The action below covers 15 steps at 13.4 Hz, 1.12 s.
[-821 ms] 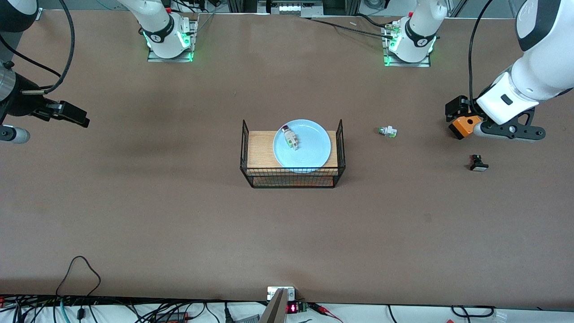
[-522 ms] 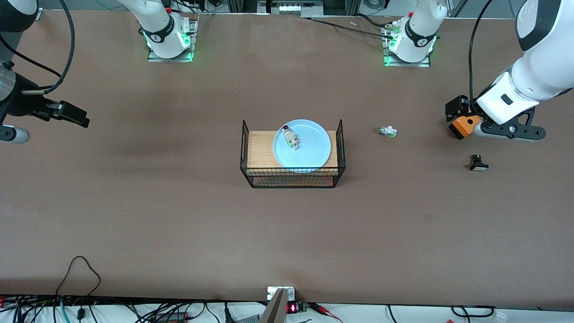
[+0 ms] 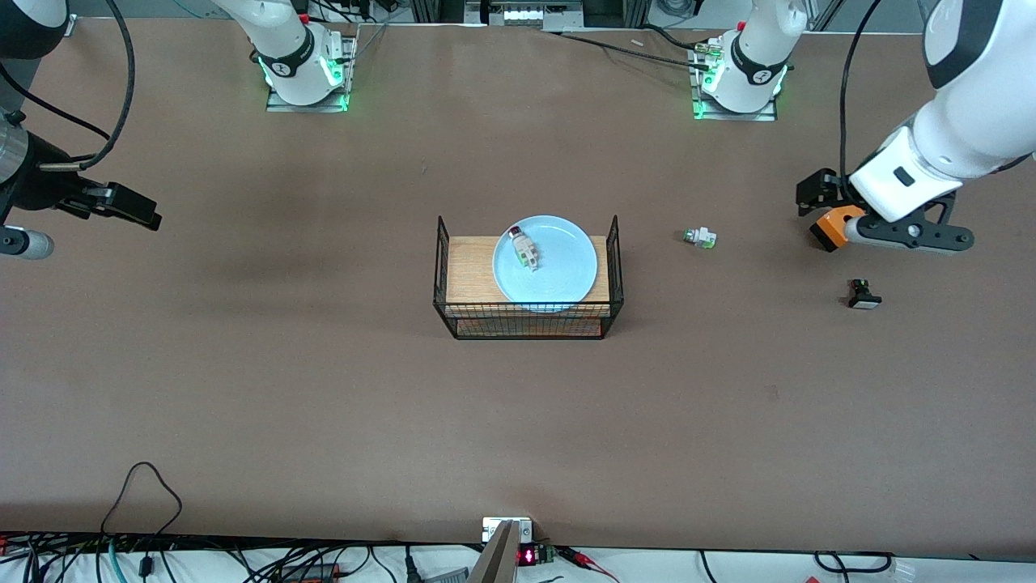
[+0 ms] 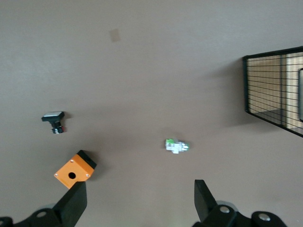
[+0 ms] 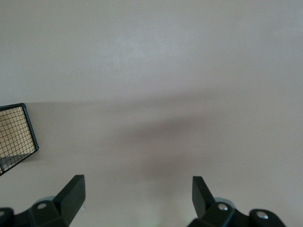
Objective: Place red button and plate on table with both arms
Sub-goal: 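Move the left gripper from the orange box toward the wire basket, then lower the left gripper over the white button on the blue plate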
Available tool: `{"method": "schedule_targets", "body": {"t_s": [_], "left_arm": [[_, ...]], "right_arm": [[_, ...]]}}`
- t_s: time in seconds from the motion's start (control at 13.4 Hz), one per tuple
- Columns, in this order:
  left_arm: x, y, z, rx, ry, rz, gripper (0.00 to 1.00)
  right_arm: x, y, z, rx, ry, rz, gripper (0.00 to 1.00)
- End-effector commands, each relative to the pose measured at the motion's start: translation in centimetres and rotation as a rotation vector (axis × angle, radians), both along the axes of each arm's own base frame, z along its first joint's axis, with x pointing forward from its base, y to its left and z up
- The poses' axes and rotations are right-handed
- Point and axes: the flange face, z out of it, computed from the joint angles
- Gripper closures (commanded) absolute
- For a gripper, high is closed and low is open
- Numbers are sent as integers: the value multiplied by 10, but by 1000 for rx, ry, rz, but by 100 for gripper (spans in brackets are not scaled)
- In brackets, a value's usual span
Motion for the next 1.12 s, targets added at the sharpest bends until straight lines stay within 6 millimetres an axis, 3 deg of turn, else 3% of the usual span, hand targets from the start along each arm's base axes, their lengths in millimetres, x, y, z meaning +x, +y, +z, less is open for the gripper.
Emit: {"method": "schedule_targets", "body": {"t_s": [0.0,0.15,0.3,0.52,0.67,0.82,1.04], "left_arm": [[-1,-57,19,-55,24,-25,0],[-7,-113,20,-83,33,-4,0],[-12,-177,7,-103,71,9,0],[-19,-256,-53,-114,118,-11,0],[-8,-287,-81,-152,80,161,0],[-16,-321,-101,-149,87,316,0],[-2,-334,-121,-176,89,449,0]], "right_arm": [[4,-1,3,-11,-8,-12,0],[4,-3,3,-12,-8,-13,0],[4,-3,3,-12,-8,-13,0],[4,-4,3,-13,-7,-16,0],[4,-3,3,-13,-7,-15,0],[4,-3,3,-13,-8,-15,0],[4,-2,3,-13,-8,-12,0]]}}
